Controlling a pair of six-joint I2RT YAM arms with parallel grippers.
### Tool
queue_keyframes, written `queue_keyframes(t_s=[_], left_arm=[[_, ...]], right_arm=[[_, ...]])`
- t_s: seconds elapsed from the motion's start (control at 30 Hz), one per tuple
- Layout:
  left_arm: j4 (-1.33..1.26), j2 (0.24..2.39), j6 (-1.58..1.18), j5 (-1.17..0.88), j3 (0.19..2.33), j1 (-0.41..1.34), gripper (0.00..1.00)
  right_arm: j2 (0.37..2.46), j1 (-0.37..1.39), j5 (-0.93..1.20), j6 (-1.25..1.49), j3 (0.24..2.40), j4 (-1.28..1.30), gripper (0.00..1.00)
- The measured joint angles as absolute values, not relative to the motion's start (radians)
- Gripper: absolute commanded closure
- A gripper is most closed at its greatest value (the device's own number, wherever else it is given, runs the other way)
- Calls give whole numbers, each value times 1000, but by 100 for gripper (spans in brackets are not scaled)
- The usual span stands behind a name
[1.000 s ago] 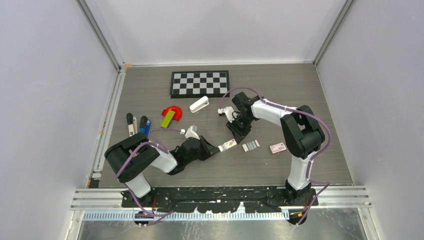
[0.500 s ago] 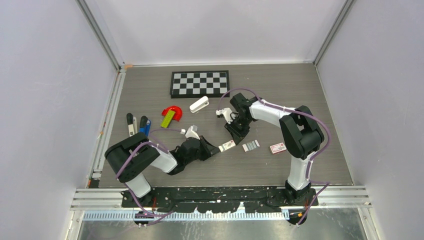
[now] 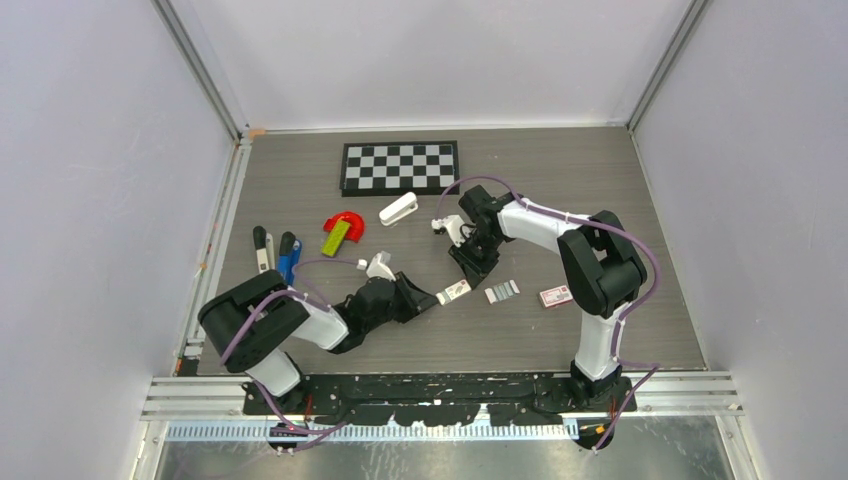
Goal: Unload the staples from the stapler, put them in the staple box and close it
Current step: Close the staple box at the center of the board.
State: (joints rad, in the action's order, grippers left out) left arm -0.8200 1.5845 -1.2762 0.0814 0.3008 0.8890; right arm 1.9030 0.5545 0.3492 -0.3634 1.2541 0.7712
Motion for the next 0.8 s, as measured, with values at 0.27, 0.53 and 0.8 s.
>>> queue_keyframes(t_s=[0.27, 0.53, 0.8], left_arm=[[-842, 1626, -1280, 73, 322, 889, 83], [-876, 1678, -1291, 67, 344, 889, 90], [-876, 1679, -1298, 67, 344, 889, 92]], right_arm=[[1903, 554, 349, -363, 1254, 772, 76], [1903, 554, 349, -364, 1255, 772, 77], [1903, 556, 354, -365, 1255, 772, 77]])
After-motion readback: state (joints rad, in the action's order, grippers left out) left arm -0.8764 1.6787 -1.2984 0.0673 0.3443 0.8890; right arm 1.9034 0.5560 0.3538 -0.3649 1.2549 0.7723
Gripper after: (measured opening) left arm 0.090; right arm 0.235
